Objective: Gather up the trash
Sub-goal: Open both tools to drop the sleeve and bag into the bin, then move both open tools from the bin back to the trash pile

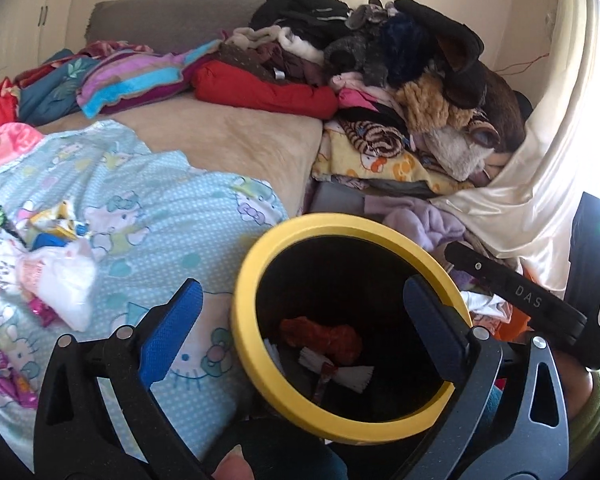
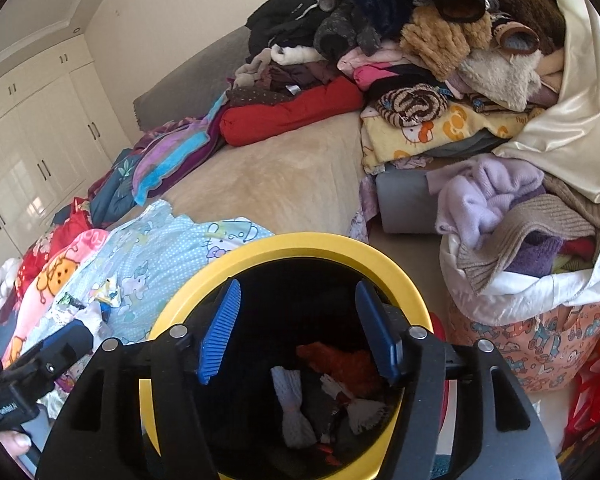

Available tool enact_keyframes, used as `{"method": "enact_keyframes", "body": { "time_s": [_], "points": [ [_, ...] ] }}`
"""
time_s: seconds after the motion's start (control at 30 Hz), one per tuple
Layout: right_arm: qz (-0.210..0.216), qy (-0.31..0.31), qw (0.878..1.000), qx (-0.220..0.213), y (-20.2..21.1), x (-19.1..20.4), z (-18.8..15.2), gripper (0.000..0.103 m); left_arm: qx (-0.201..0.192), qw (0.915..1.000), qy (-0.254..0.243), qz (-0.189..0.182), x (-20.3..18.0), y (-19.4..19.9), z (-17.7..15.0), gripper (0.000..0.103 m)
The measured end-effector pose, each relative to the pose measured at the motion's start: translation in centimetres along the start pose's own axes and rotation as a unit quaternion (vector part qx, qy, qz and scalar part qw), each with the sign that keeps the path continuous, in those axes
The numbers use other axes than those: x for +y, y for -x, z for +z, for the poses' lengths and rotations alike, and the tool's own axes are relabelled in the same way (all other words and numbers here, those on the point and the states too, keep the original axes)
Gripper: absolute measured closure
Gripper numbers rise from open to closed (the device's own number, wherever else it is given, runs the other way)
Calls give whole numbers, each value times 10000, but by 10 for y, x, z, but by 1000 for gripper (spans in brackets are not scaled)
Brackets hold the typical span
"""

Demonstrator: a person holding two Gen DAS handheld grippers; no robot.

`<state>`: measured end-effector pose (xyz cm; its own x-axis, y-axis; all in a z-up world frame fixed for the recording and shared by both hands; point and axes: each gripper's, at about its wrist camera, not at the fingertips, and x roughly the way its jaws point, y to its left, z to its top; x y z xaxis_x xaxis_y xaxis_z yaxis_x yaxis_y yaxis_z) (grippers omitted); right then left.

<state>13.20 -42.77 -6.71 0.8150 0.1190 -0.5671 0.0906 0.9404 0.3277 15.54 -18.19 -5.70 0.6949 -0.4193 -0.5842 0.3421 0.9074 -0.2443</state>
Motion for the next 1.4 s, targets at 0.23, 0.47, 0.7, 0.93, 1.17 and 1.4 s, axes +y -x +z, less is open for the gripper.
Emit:
{"method": "enact_keyframes", "body": {
  "time_s": [0.23, 0.47, 0.7, 0.93, 1.17, 1.4],
  "points": [
    [105, 184, 9997, -72, 5, 17, 1, 41, -181, 9997, 13, 178, 8, 18, 4, 11],
    [284, 528, 9979, -235, 15, 45, 2, 35, -275, 9989, 100, 359, 21, 33, 5, 11],
    [499, 816, 9950, -303, 23, 75, -1, 30, -426, 9970, 209, 605, 39, 47, 8, 11],
    [713, 1057, 9911, -377, 30, 103, -5, 27, -645, 9937, 244, 880, 56, 67, 12, 11],
    [989, 1202, 9870, -405, 33, 128, -8, 25, -801, 9899, 353, 1116, 80, 85, 17, 11],
    [1252, 1474, 9805, -346, 30, 159, -14, 22, -919, 9849, 568, 1356, 107, 97, 18, 11]
  ]
}}
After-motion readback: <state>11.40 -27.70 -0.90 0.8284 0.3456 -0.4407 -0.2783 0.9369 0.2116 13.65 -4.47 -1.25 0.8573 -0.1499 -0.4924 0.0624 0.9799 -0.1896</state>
